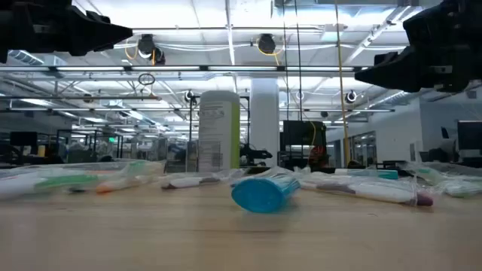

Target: Pick & Place toothbrushing station

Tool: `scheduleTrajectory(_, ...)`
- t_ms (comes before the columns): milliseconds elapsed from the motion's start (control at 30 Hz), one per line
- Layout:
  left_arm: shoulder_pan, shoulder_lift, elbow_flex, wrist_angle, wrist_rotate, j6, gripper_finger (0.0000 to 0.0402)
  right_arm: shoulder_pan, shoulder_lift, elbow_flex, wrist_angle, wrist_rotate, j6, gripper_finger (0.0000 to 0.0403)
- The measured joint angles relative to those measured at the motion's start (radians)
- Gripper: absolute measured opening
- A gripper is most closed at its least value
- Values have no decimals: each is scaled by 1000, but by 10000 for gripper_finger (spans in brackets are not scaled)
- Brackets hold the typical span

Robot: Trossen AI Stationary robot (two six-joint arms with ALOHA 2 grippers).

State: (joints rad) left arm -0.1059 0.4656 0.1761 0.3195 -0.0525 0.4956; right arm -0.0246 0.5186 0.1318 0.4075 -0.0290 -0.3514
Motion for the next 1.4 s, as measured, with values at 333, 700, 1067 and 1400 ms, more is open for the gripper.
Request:
scheduleTrajectory(333,0,1,0,-3,-1,-21,33,0,0,0,83,1,122,4)
scheduleTrajectory(700,0,1,0,0,0,-9,33,0,-1,1,100,1,139,4)
scheduleTrajectory(1067,1,1,57,40,-53,-241,33,0,0,1,152,3,237,4)
scheduleTrajectory(1400,0,181,272,-297,-59,-455,33,0,95,1,142,6,300,4)
